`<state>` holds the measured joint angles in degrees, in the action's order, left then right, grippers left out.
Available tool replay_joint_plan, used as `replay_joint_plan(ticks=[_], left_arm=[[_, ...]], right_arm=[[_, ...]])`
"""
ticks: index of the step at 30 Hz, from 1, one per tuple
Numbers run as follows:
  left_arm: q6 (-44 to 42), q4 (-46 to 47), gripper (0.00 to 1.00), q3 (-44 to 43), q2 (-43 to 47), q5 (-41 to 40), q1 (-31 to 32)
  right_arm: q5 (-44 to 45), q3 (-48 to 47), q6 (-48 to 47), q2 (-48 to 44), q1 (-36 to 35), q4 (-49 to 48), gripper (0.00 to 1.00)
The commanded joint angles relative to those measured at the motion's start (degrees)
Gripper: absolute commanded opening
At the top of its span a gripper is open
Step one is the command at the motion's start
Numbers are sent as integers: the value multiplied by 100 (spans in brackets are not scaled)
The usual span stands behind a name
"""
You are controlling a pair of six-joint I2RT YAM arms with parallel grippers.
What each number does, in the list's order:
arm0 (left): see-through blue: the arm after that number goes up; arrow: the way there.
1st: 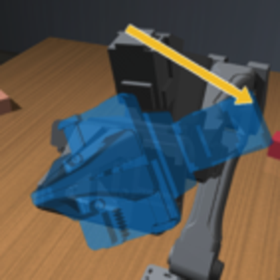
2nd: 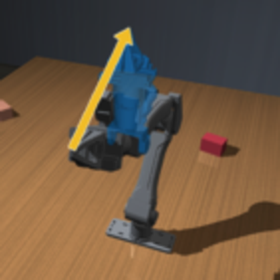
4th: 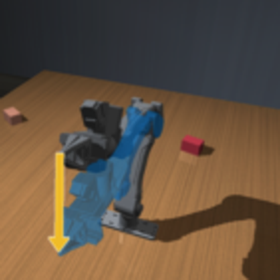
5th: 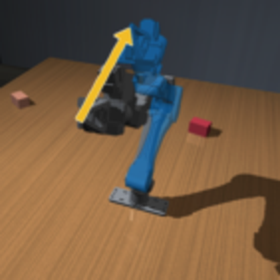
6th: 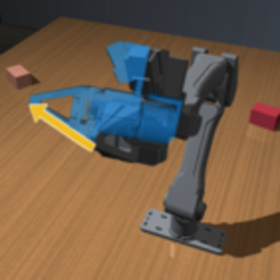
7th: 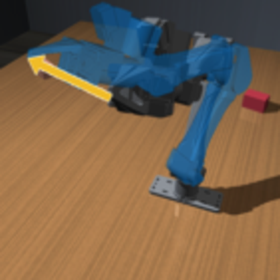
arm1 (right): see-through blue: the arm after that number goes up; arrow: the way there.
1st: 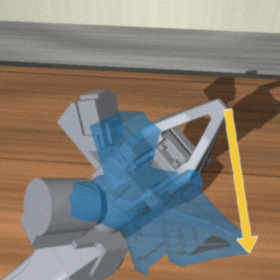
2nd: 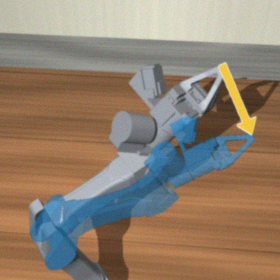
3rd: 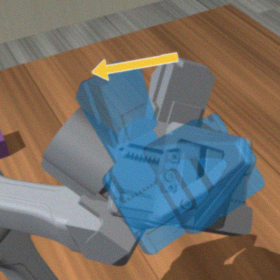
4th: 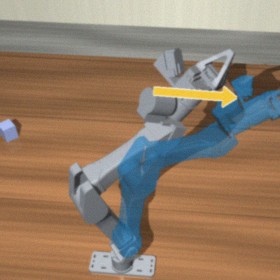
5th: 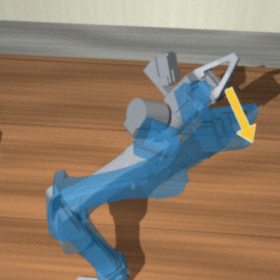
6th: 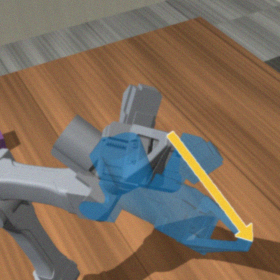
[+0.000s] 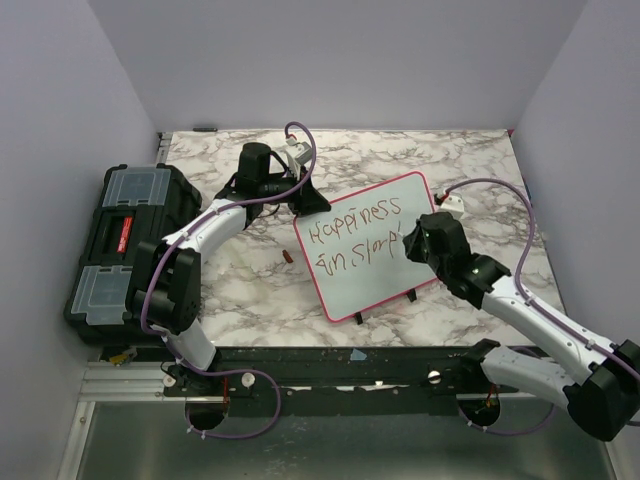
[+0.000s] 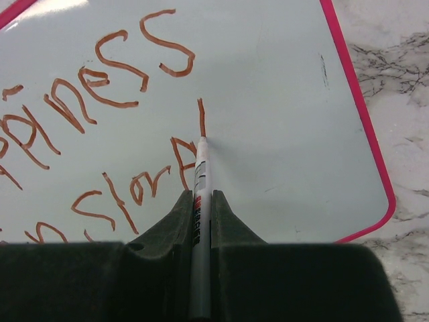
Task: Write a sentence on the whiteboard
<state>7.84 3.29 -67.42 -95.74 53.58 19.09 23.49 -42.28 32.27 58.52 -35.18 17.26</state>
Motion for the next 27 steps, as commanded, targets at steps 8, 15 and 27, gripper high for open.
replay_joint_plan(ticks=[8, 15, 27], left_arm=[[-299, 340, 0, -51, 82, 78, -46], [-300, 348, 0, -38, 85, 73, -46], [-305, 339, 0, -59, 66, 62, -55]], right_arm=[[-554, 408, 388, -358, -7, 645, 1], [-235, 292, 321, -354, -1, 636, 1], [227, -387, 126, -118, -7, 800, 1]])
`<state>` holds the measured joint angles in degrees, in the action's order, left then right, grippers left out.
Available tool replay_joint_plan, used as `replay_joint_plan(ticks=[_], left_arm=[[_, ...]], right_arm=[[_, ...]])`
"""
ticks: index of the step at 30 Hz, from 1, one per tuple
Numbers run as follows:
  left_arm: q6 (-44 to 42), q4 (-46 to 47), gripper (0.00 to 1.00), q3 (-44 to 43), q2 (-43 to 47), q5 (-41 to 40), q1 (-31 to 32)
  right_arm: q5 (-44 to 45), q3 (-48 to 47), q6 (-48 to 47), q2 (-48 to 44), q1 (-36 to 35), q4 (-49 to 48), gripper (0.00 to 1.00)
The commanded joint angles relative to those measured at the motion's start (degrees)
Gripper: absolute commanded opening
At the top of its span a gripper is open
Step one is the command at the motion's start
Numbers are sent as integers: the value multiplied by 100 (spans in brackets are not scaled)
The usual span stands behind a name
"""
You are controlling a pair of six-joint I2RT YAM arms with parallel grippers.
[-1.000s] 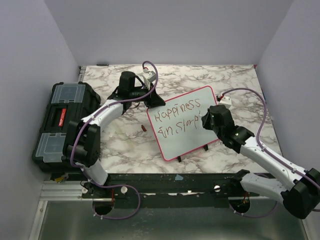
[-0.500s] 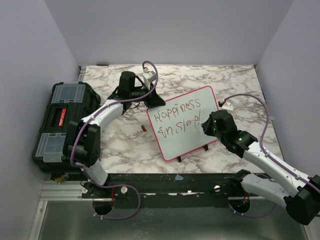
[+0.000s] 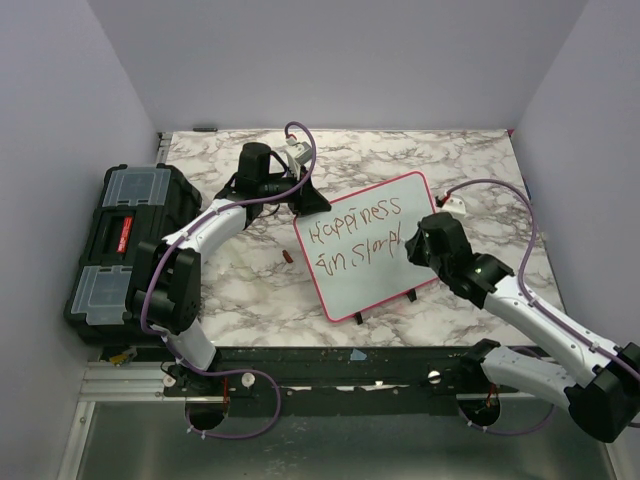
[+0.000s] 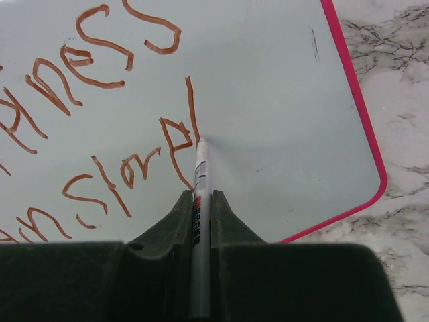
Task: Write a sentence on the whiteboard
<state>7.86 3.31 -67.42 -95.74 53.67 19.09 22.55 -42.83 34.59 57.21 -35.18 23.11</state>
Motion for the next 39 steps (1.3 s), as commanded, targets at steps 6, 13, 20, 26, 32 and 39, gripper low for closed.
replay_joint_plan(ticks=[6, 13, 20, 26, 32, 39], left_arm=[[-311, 338, 0, -59, 63, 55, -63], [-311, 330, 0, -44, 76, 56, -64], [-311, 337, 0, -52, 68, 64, -64], [-311, 329, 0, -43, 74, 63, -72], [-311, 336, 0, -52, 74, 66, -81], [-302, 346, 0, -44, 83, 79, -83]], right_arm=[[277, -466, -119, -106, -5, 230, 1], [502, -389, -55, 29, -7, 65, 1], [636, -275, -47, 139, -7, -209, 1], [587, -116, -45, 238, -7, -428, 1], [549, -34, -64, 229, -6, -389, 1], [401, 107, -21, 116, -6, -194, 1]])
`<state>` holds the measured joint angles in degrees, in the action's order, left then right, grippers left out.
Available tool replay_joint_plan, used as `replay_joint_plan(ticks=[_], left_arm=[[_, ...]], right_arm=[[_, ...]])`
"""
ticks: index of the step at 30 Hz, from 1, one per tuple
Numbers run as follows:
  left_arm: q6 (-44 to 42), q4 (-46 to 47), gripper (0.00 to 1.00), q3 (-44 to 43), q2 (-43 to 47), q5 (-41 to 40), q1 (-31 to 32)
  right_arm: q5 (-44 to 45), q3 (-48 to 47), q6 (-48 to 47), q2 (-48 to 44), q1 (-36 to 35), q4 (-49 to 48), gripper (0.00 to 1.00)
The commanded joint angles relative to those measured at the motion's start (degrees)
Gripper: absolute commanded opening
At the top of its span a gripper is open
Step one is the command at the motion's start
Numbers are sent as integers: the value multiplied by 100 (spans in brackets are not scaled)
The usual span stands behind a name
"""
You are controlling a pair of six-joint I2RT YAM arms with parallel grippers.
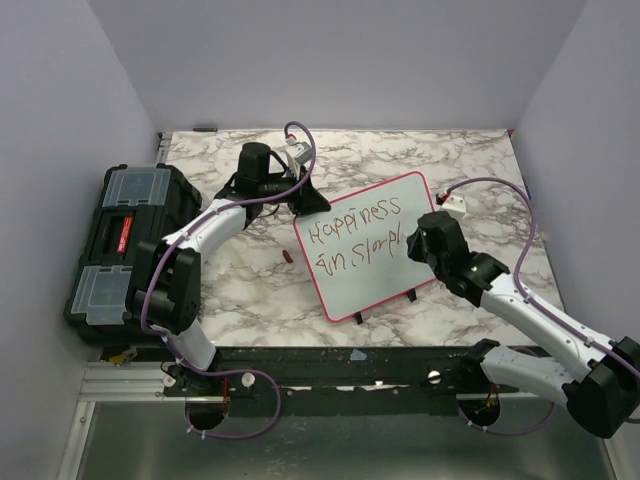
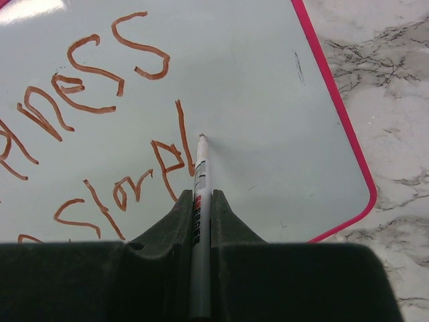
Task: Write a sentence on the whiteboard
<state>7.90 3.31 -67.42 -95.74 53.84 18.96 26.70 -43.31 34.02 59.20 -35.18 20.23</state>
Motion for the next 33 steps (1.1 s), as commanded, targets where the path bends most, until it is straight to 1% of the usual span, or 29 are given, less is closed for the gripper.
replay_joint_plan(ticks=[1, 12, 20, 25, 29, 33], left_arm=[[-305, 346, 0, -39, 87, 64, -69], [-285, 372, 0, -35, 95, 83, -77], [-264, 398, 0, -43, 77, 109, -72], [-270, 398, 0, -46, 76, 102, -77], [-270, 398, 0, -35, 87, 107, -77], [-272, 400, 0, -35, 75, 117, -77]], right_arm=[[-36, 169, 45, -98, -7, 141, 1], [-373, 344, 235, -385, -7, 562, 1], [-336, 51, 203, -635, -7, 719, 1], [-61, -186, 68, -515, -7, 473, 1], [165, -447, -107, -227, -5, 340, 1], [282, -512, -219, 17, -2, 103, 1]])
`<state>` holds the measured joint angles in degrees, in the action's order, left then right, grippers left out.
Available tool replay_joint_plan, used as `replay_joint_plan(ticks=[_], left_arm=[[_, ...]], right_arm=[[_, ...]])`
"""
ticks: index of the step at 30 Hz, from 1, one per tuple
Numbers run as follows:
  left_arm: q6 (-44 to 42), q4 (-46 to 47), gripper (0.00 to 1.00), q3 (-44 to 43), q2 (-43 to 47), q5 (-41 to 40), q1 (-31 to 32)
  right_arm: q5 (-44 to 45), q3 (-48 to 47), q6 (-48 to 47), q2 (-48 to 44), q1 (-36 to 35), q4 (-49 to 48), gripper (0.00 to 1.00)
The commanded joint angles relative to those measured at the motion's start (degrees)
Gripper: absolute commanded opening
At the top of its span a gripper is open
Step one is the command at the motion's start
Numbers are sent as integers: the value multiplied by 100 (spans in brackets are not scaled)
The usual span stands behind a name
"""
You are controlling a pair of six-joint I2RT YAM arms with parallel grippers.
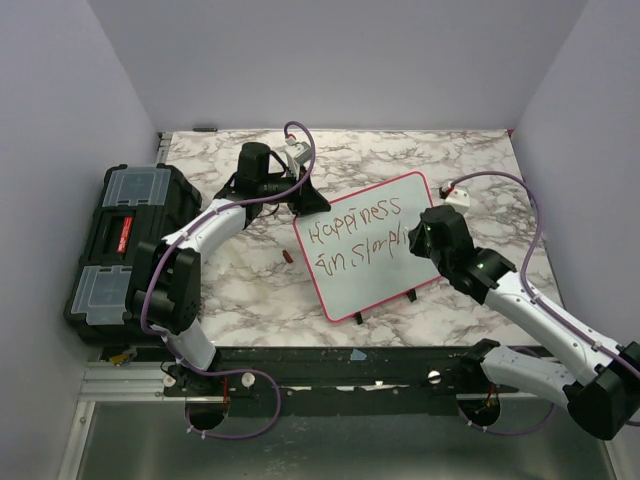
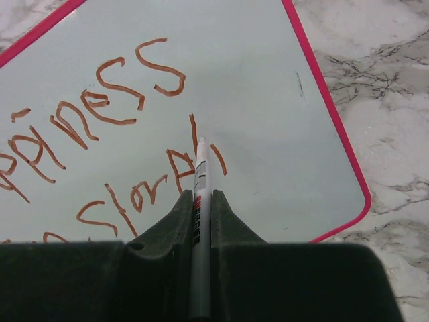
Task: Write a sentence on the whiteboard
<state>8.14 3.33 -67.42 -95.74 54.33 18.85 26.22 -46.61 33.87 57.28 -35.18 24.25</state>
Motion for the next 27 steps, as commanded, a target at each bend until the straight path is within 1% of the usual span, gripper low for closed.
replay_joint_plan(ticks=[1, 7, 13, 18, 27], left_arm=[[-296, 397, 0, -30, 78, 67, -66], [-291, 397, 0, -35, 71, 58, -81], [-300, 397, 0, -43, 70, 59, -92], [-296, 396, 0, -43, 65, 69, -101], [-288, 396, 0, -9, 98, 58, -98]], right_arm=[[345, -191, -212, 279, -6, -357, 1], [296, -77, -203, 601, -2, -729, 1], [353, 35, -186, 630, -5, -746, 1], [378, 60, -114, 459, -11, -517, 1], [513, -83, -239, -323, -4, -108, 1]])
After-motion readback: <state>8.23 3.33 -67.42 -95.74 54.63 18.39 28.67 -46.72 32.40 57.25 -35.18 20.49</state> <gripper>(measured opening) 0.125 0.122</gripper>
